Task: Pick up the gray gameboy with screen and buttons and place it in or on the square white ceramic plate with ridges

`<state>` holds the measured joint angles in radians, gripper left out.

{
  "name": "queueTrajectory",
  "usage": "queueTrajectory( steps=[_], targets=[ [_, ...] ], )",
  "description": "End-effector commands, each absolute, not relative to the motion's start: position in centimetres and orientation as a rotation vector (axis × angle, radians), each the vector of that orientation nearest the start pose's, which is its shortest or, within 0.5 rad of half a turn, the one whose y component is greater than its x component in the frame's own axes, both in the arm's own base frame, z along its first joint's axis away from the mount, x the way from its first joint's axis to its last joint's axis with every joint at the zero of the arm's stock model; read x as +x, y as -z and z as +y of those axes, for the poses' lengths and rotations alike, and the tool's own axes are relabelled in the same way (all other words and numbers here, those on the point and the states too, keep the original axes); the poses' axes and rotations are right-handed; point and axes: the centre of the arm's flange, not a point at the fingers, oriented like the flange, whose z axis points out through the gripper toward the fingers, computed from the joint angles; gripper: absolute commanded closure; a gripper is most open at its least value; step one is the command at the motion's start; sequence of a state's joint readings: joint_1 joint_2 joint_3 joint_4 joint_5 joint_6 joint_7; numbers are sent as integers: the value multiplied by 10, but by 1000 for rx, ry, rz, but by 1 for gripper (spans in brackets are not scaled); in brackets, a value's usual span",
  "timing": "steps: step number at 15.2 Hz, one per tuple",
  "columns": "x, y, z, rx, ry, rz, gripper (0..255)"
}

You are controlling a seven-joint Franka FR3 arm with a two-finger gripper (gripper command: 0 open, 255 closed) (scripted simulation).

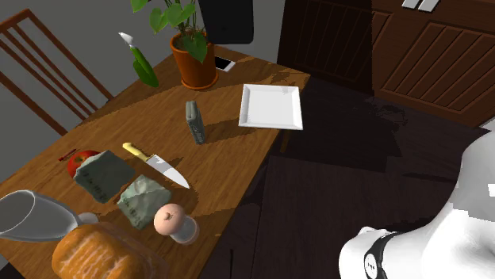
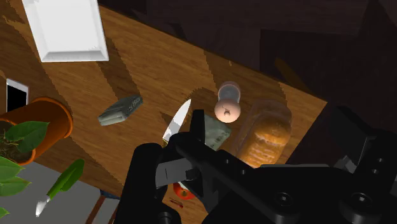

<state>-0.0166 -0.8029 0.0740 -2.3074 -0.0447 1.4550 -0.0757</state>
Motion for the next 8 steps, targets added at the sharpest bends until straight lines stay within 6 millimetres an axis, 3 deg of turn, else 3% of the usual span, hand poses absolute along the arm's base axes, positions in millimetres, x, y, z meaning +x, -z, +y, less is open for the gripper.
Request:
queueTrajectory(
  steps=[1, 8],
  targets=[
    [290, -608, 20, -3233, -85, -170, 0],
    [343, -541, -18, -3230, -76, 63, 0]
  ],
)
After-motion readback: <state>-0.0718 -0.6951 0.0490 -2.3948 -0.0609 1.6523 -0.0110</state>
